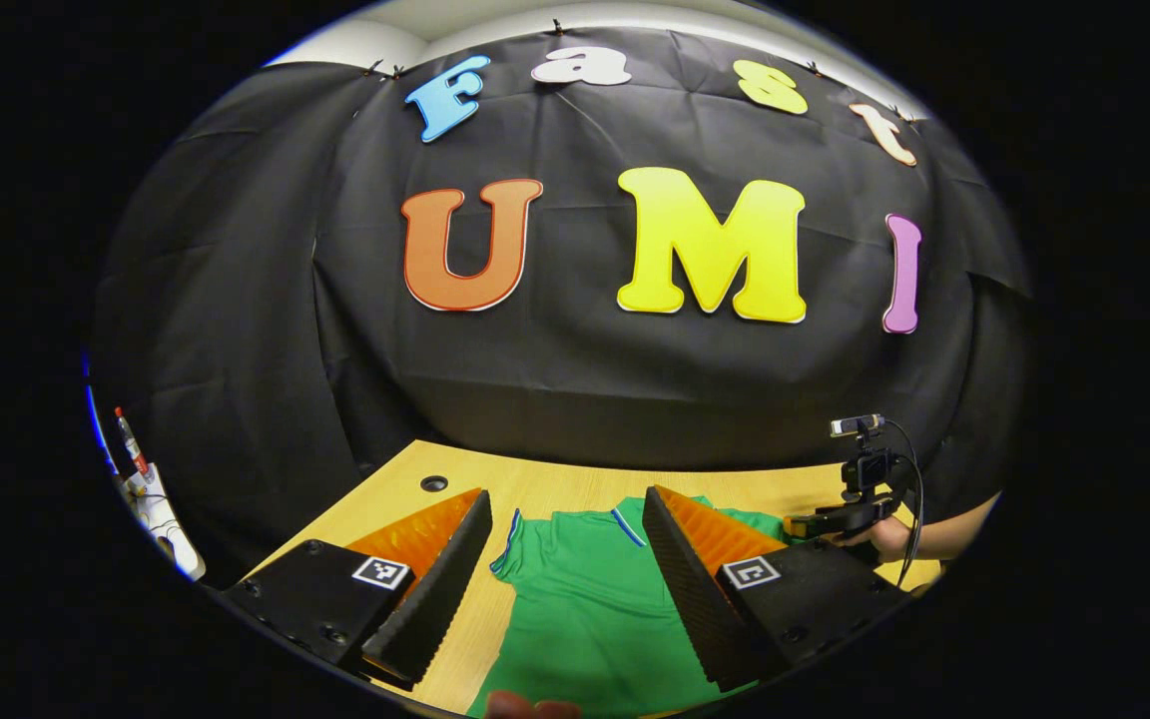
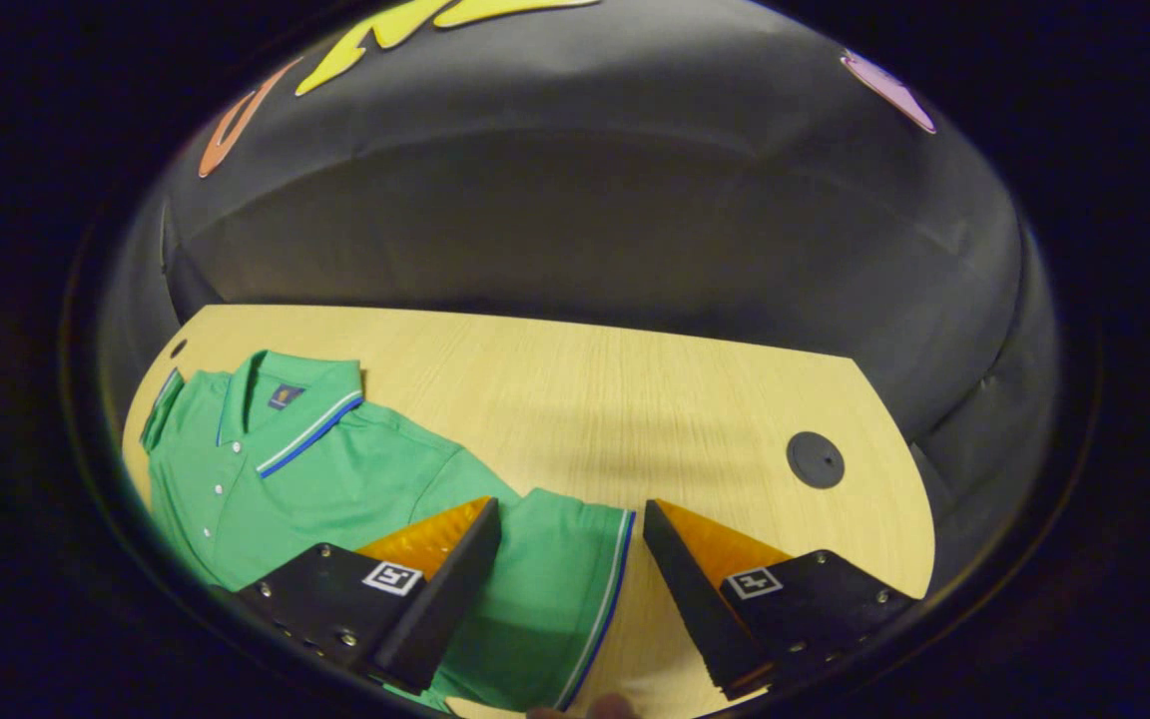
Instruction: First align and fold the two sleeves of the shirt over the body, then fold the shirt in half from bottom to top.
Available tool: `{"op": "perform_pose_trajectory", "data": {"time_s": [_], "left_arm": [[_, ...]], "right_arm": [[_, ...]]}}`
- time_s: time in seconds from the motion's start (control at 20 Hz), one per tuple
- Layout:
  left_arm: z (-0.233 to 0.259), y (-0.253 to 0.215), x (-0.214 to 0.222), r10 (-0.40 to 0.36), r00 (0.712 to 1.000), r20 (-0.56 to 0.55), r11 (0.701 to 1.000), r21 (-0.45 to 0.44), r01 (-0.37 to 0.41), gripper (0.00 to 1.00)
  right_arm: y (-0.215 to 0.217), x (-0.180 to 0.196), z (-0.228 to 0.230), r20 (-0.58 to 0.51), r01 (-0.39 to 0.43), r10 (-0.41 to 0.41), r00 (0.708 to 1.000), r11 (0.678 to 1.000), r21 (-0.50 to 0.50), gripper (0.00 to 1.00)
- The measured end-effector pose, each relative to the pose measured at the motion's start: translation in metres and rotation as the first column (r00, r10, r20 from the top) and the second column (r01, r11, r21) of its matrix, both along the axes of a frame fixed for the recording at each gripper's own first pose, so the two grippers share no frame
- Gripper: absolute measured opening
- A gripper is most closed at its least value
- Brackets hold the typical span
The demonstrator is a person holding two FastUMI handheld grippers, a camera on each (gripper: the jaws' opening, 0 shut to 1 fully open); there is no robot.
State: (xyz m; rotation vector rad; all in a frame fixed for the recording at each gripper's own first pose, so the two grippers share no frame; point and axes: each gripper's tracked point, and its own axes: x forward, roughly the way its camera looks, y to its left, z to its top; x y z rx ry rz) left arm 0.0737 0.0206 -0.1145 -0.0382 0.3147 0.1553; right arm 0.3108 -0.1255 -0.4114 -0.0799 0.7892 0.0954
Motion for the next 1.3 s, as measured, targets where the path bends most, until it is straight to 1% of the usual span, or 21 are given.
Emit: {"op": "perform_pose_trajectory", "data": {"time_s": [0.05, 0.1, 0.15, 0.2, 0.25, 0.3, 0.4, 0.55, 0.7, 0.95, 1.3], "left_arm": [[-0.002, -0.001, 0.0, 0.001, 1.0, -0.003, 1.0, -0.005, -0.001, 0.98], [-0.003, 0.0, 0.002, 0.003, 1.0, -0.006, 1.0, -0.012, -0.003, 0.98], [-0.005, 0.0, 0.002, 0.004, 1.0, -0.008, 1.0, -0.018, -0.004, 0.98], [-0.006, -0.001, 0.002, 0.004, 1.0, -0.01, 1.0, -0.022, -0.004, 0.98], [-0.005, 0.0, 0.002, 0.003, 1.0, -0.008, 1.0, -0.02, -0.003, 0.98], [-0.003, 0.0, 0.003, 0.002, 1.0, -0.002, 1.0, -0.016, -0.002, 0.98], [-0.002, 0.004, 0.002, 0.002, 1.0, 0.001, 1.0, -0.001, -0.002, 0.98], [-0.001, 0.012, 0.0, 0.012, 1.0, 0.007, 1.0, -0.008, -0.012, 0.98], [-0.002, 0.021, -0.004, 0.028, 1.0, 0.009, 0.999, -0.021, -0.027, 0.98], [-0.001, 0.038, -0.013, 0.05, 0.998, 0.029, 0.998, -0.043, -0.048, 0.98], [0.004, 0.065, -0.029, 0.066, 0.995, 0.07, 0.996, -0.058, -0.062, 0.98]], "right_arm": [[0.003, -0.002, -0.002, -0.009, -0.006, 0.006, 1.0, 1.0, 0.027, 0.96], [0.009, -0.005, -0.005, -0.017, -0.029, 0.03, 0.999, 0.997, 0.076, 0.95], [0.011, -0.006, 0.0, -0.009, -0.041, 0.042, 0.999, 0.996, 0.084, 0.66], [0.011, -0.007, -0.003, -0.028, -0.038, 0.04, 0.999, 0.997, 0.064, 0.37], [0.014, -0.006, 0.004, -0.02, -0.036, 0.037, 0.999, 0.998, 0.048, 0.07], [0.019, -0.008, 0.002, -0.032, -0.038, 0.04, 0.999, 0.998, 0.042, 0.04], [0.025, -0.01, 0.005, -0.033, -0.058, 0.06, 0.998, 0.998, 0.04, 0.02], [0.023, -0.008, 0.021, -0.023, -0.015, 0.016, 1.0, 0.999, 0.042, 0.02], [0.023, -0.012, 0.036, -0.028, 0.009, -0.008, 1.0, 0.999, 0.032, 0.02], [0.039, -0.023, 0.06, -0.046, 0.019, -0.019, 0.999, 1.0, -0.002, 0.02], [0.076, -0.032, 0.095, -0.075, 0.025, -0.027, 0.997, 0.999, -0.035, 0.02]]}}
